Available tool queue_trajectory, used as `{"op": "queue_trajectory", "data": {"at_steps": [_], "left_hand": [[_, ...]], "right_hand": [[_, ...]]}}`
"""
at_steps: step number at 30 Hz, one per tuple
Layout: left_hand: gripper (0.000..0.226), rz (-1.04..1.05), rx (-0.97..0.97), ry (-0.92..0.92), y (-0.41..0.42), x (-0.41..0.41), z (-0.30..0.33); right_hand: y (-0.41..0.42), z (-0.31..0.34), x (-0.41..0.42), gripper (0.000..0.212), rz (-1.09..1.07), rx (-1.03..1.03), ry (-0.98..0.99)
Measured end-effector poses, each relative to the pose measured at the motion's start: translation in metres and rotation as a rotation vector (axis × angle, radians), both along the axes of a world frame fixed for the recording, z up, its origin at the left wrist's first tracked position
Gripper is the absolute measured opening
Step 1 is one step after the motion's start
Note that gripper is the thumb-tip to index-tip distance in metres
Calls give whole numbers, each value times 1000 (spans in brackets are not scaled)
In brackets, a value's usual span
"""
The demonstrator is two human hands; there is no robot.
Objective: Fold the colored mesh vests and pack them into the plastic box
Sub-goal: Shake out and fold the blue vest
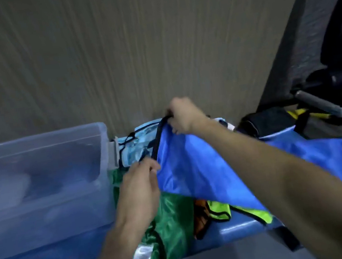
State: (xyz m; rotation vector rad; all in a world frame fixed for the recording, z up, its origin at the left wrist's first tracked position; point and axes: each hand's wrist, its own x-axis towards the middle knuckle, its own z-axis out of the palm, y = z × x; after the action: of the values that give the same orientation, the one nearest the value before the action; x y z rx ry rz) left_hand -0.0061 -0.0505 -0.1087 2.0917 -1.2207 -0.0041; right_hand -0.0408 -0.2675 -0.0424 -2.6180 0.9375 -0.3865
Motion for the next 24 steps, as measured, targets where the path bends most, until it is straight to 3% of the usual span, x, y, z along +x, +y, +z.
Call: {"op": "queue_trajectory", "data": {"at_steps": [5,13,15,18,21,24], "left_hand": [[28,98,332,-98,7,8,-13],[34,153,757,-307,2,8,-9],[34,128,746,-354,-4,-1,-7],[26,16,474,-438,-21,-18,-14],[23,-210,188,-548,-46,-34,-36],[45,-375,234,-563,-65,-47,-52]], "right_hand": [[15,-61,47,30,104,10,-48],[27,-78,34,51,228,-44,-163],[29,-74,9,52,277,-44,-291],[28,-68,-45,42,242,-75,-485],[12,-71,-117,28,48,-139,-600],[-19,-91,-199,21,-276,-182,-488]]}}
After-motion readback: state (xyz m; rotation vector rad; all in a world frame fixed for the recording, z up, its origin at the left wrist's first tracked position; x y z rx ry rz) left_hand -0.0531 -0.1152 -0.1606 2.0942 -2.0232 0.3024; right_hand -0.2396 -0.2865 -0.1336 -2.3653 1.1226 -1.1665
